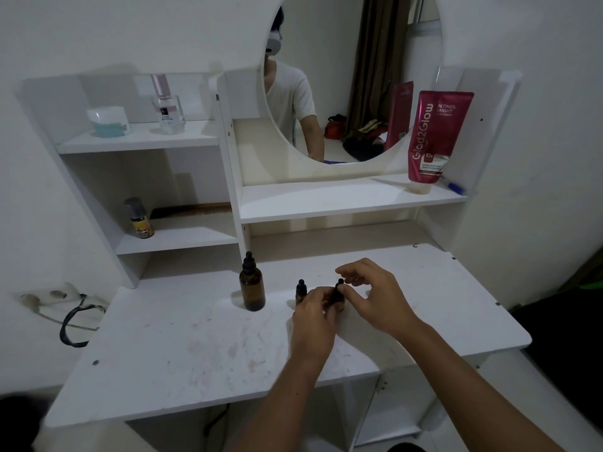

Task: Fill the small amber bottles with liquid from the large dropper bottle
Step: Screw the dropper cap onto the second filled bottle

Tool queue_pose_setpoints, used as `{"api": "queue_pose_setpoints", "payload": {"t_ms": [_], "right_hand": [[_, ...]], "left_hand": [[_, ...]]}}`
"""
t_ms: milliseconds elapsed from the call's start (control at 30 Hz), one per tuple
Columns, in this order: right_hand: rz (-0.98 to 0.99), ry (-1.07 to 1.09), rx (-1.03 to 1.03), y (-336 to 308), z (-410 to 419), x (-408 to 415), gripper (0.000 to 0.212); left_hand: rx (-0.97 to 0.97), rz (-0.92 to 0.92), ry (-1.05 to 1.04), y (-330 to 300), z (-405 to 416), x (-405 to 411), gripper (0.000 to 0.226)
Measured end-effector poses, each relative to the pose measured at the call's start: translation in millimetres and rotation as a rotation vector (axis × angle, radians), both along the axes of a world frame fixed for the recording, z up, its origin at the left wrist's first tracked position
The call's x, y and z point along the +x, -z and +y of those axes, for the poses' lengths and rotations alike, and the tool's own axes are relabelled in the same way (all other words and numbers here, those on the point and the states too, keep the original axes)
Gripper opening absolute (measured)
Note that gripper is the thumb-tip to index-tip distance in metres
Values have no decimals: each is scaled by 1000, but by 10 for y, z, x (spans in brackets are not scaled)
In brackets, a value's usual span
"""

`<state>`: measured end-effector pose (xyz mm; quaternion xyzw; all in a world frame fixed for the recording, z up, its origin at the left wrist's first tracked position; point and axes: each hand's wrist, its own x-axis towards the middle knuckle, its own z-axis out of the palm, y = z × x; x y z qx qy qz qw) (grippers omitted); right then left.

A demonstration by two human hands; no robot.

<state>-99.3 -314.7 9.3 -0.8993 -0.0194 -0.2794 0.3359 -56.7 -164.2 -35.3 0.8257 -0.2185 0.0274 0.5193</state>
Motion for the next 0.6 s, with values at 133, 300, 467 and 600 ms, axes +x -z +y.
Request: {"api": "queue_pose_setpoints", "payload": {"t_ms": [133, 300, 467, 600], "right_hand": [[61, -46, 7, 24, 27, 13, 33], [31, 16, -31, 37, 18, 22, 26], [65, -41, -33, 36, -21, 7, 34], [55, -16, -7, 45, -37, 29, 28]], "left_hand": [[16, 1, 2, -2, -4, 7, 23], [17, -12, 4, 6, 2, 4, 23], [28, -3, -7, -9, -8, 10, 23], [31, 0, -4, -6, -3, 9, 22]]}}
